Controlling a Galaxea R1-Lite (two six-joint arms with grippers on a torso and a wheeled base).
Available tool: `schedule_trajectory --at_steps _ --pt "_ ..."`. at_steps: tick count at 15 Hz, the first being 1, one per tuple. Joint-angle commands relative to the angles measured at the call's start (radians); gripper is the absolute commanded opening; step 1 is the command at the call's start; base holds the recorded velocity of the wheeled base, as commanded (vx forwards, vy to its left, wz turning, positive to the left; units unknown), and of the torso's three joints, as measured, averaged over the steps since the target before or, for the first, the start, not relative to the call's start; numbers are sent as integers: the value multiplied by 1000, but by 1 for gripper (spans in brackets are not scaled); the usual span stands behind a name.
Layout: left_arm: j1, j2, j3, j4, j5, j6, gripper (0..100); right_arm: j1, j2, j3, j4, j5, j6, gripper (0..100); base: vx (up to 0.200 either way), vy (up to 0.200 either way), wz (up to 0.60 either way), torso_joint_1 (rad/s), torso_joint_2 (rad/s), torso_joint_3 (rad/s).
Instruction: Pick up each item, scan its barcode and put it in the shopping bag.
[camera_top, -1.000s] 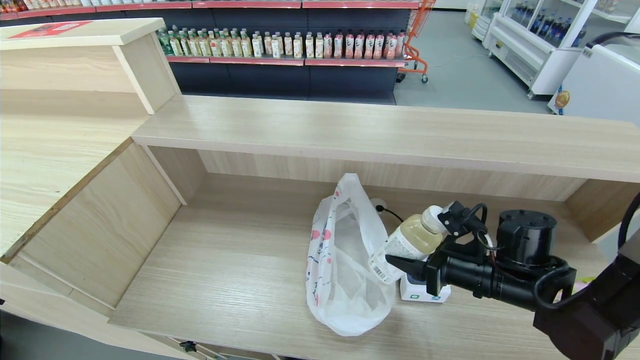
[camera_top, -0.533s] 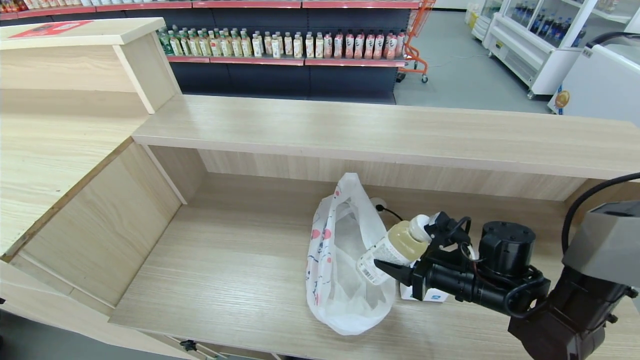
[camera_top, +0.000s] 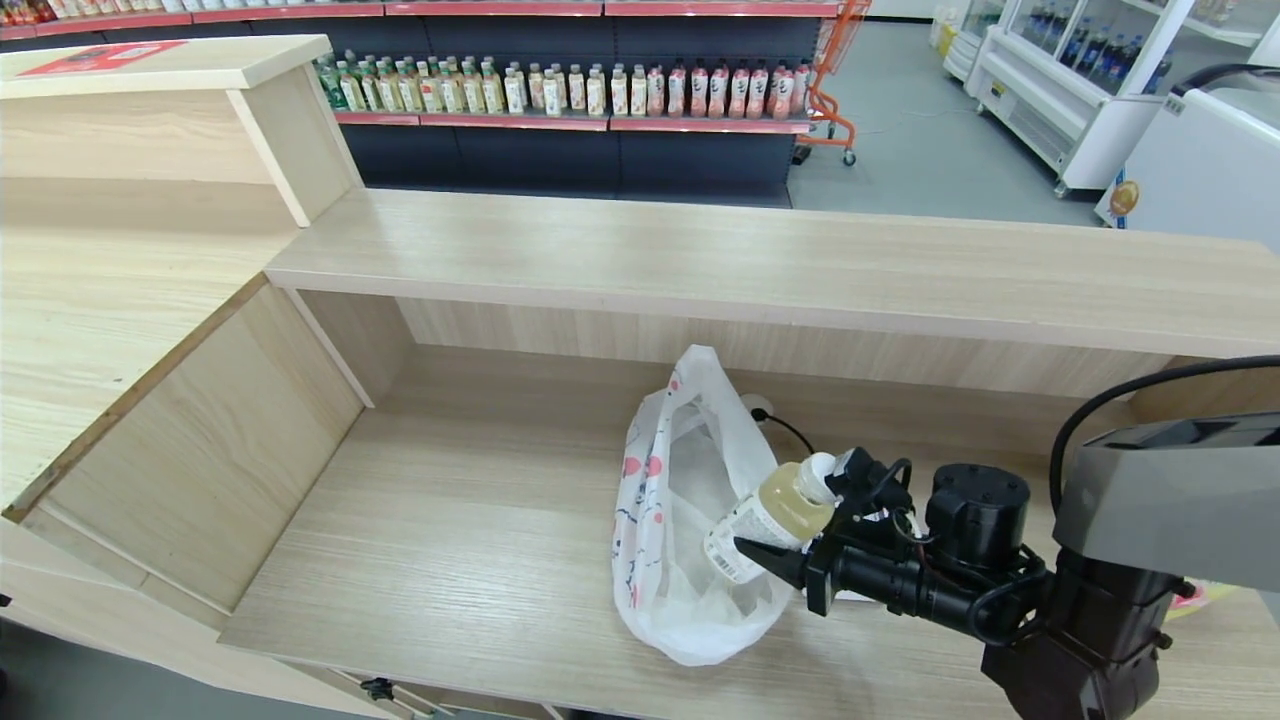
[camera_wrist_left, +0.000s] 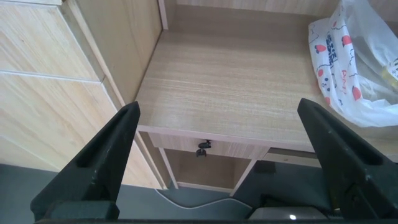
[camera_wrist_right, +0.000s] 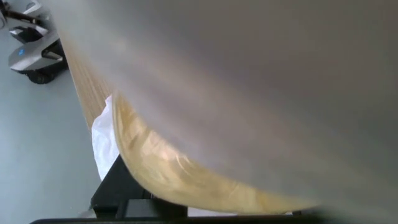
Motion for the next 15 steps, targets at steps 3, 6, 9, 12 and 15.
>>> schedule_trajectory --at_steps 3,6,9,12,15 --pt "1 0 0 0 0 0 100 5 37 -20 -1 17 -7 0 0 0 0 0 0 0" --pt "1 0 0 0 0 0 100 5 73 -31 -1 28 -60 0 0 0 0 0 0 0" --pt "1 0 0 0 0 0 100 -3 104 -51 -1 28 -162 0 0 0 0 0 0 0" --pt "1 0 0 0 0 0 100 -29 109 -48 -1 28 -217 0 0 0 0 0 0 0" --pt "1 0 0 0 0 0 100 -32 110 -46 -1 28 -218 100 0 0 0 0 0 0"
